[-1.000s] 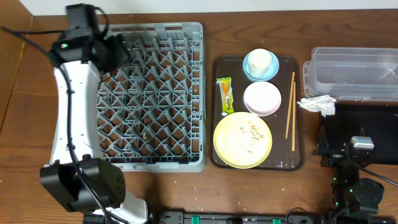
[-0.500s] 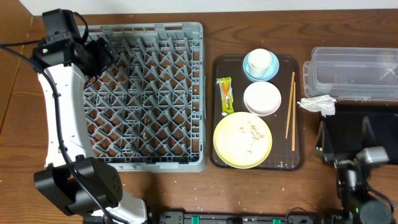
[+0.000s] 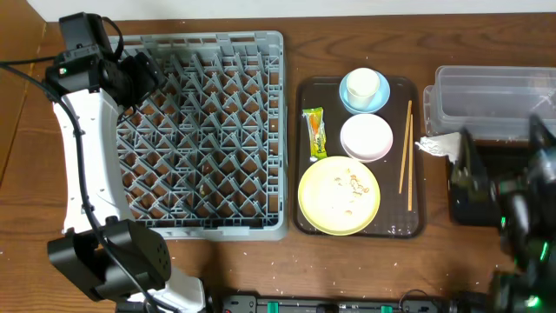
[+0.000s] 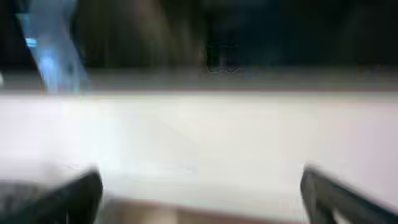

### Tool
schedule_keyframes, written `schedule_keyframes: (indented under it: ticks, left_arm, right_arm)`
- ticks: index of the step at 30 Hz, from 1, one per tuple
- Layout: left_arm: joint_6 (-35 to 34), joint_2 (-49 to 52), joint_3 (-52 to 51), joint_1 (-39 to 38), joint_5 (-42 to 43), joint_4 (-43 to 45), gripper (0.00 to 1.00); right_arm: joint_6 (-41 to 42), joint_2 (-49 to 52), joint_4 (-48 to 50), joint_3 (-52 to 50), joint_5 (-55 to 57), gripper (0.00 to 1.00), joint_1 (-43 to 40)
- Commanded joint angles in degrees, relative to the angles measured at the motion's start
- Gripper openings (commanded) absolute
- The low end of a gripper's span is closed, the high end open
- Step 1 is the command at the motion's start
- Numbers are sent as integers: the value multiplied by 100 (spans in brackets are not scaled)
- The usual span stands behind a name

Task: Sort waste into correct bins and load items into the dishwasher
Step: 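Grasp the tissue beside the clear bin with the right gripper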

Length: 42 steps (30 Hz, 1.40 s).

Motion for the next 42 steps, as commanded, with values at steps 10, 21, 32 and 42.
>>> schedule_keyframes:
  ticks: [10,21,32,42]
  left_arm:
    - [-52,-146,-15,9,-52,-24,91]
    - [-52,-146,-15,9,-52,-24,99]
    - [-52,-146,-15,9,-52,-22,99]
    - [-52,-146,-15,9,-52,-24,98]
  right_arm:
    - [-850,4398,-5571,4186,-758,99,111]
    - [103,5849,-6798,4142,1054,43,118]
    - [269,6931,-6481,4109,2096,55,122]
    - [271,7167,-6013,4111,2199,41,125]
